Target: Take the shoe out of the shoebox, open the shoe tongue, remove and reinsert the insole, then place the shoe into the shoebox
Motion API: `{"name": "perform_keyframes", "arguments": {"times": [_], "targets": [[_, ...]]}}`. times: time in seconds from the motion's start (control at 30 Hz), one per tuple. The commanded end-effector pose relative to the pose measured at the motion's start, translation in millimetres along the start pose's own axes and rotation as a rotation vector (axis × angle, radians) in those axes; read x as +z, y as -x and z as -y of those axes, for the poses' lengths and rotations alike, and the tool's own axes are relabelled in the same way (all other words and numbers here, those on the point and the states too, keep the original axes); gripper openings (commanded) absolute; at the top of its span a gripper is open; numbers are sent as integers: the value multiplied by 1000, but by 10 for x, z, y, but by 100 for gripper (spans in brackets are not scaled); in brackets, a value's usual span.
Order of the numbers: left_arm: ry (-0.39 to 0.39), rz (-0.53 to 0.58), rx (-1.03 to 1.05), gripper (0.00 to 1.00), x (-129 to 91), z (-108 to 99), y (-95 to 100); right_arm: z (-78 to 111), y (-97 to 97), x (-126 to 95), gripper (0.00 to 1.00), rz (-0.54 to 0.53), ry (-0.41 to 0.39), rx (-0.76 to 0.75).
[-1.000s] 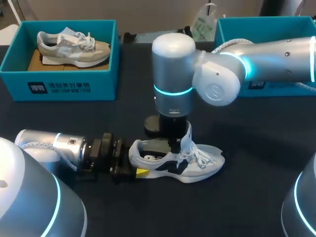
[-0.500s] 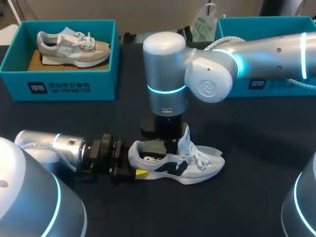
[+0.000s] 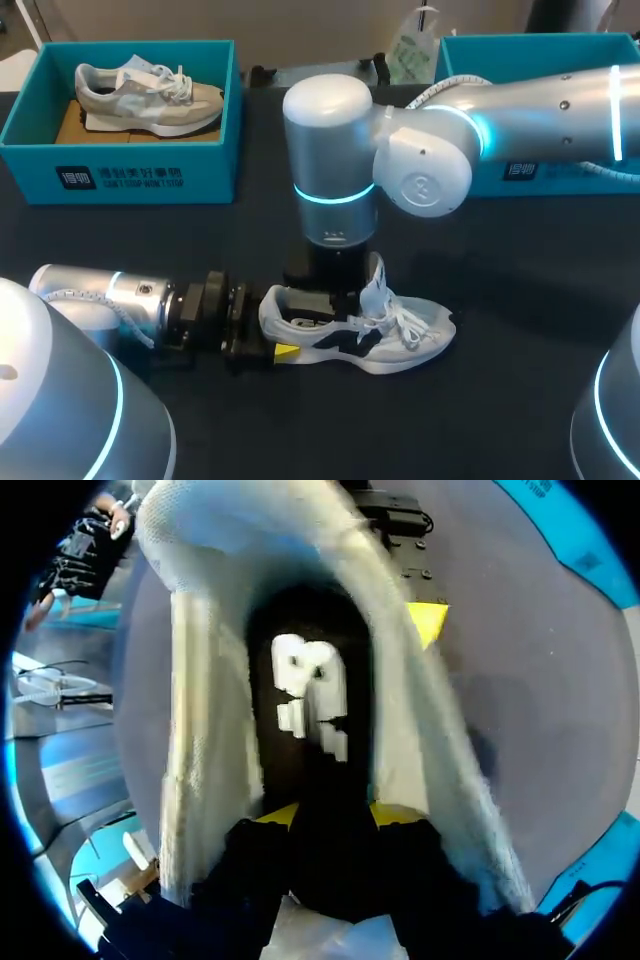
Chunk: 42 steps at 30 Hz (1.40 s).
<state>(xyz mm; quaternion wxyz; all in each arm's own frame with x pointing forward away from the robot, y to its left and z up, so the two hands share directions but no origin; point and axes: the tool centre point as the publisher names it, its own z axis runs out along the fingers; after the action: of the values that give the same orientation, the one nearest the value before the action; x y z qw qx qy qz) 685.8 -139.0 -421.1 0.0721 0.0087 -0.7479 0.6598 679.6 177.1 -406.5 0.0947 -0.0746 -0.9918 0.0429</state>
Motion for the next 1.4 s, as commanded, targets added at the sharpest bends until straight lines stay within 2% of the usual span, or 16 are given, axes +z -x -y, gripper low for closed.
{"name": "perform_keyframes", "arguments": {"times": [0.03,0.33,0.4,0.43,0.47,0.8,1.03,1.2,1.4], "targets": [[0,5,0,0,11,10,33,-28,-94,122,38,7,5,3],[0,5,0,0,11,10,33,-41,-68,277,40,-35,31,3],[0,5,0,0,11,10,33,-38,-68,305,31,-47,35,8],[0,5,0,0,11,10,33,-37,-78,315,13,-54,35,11],[0,5,0,0,11,10,33,-37,-84,318,0,-59,34,14],[0,5,0,0,11,10,33,17,-278,236,0,-54,52,36],[0,5,0,0,11,10,33,105,-350,-34,0,33,128,52],[0,5,0,0,11,10,33,174,-363,-284,0,122,230,37],[0,5,0,0,11,10,33,198,-330,-454,0,184,324,2]]}}
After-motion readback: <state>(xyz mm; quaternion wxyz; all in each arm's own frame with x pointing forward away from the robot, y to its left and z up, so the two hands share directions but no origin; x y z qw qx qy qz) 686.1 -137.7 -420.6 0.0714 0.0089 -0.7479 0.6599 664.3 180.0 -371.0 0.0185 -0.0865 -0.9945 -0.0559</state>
